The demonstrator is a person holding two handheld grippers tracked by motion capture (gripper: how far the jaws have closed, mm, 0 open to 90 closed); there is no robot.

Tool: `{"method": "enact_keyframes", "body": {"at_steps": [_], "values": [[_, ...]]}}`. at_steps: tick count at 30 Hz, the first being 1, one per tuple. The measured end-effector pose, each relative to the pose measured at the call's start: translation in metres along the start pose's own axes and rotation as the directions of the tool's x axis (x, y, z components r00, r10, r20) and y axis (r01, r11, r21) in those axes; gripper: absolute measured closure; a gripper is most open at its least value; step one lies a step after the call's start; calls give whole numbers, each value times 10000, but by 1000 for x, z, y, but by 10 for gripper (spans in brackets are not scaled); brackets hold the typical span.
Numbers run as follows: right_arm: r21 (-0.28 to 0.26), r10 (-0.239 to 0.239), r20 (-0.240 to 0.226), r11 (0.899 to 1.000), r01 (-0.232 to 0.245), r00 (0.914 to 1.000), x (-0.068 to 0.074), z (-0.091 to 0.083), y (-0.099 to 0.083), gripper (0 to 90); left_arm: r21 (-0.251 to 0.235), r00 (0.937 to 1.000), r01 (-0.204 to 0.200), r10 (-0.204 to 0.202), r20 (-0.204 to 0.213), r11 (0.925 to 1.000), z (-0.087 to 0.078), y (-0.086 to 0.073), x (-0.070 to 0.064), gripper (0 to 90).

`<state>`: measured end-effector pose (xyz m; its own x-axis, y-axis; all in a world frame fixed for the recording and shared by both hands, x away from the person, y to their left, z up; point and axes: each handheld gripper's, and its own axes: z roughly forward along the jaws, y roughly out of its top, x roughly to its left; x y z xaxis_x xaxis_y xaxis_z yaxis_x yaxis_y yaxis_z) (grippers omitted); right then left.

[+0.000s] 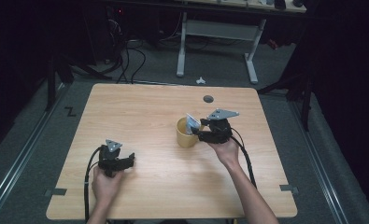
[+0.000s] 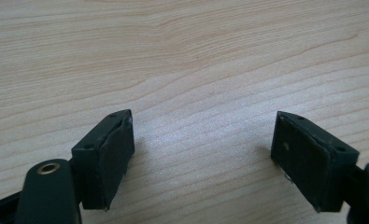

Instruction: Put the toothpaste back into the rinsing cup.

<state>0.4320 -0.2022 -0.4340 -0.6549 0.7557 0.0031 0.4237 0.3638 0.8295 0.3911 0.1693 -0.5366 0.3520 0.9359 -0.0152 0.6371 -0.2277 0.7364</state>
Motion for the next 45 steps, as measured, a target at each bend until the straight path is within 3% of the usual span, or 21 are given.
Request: {"method": "enact_keyframes", "body": {"at_steps": [45], "values": [[-936,584,504,9942,-535,9970,-19,-49,-20,465,8,10000,-10,10,-18,10000,0,0,0,218]]}}
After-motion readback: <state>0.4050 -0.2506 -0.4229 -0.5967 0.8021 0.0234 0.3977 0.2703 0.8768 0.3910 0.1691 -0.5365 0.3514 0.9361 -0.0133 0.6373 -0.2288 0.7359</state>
